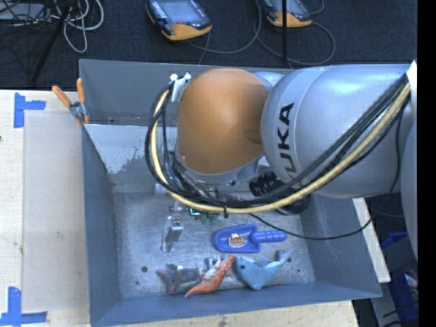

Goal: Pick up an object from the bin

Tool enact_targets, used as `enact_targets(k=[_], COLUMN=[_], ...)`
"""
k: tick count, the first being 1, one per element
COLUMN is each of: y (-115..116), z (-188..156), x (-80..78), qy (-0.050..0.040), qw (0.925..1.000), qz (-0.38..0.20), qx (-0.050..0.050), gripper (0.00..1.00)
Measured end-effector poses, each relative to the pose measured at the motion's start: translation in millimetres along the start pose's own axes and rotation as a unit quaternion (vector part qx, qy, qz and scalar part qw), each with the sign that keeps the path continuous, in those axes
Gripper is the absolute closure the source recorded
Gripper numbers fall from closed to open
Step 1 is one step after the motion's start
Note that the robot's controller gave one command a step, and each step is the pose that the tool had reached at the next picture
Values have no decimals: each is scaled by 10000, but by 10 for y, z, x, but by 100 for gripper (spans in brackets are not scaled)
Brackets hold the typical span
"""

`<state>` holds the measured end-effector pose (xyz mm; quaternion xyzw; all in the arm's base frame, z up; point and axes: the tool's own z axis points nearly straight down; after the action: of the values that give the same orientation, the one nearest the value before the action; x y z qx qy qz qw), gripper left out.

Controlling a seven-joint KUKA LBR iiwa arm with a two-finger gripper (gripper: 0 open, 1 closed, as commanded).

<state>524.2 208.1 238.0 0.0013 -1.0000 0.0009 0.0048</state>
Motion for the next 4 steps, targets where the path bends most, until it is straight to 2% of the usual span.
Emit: enact_targets(k=[1, 2, 3, 4], y=[-11, -46, -105, -442], z=[-42, 320, 568, 940], x=[-18, 164, 326, 391], qy=[-39, -57, -29, -39], qw=[10000, 9990, 10000, 9980], qz=[17, -445, -41, 636], qx=[-8, -6, -3, -11], gripper=[0, 0, 0, 0])
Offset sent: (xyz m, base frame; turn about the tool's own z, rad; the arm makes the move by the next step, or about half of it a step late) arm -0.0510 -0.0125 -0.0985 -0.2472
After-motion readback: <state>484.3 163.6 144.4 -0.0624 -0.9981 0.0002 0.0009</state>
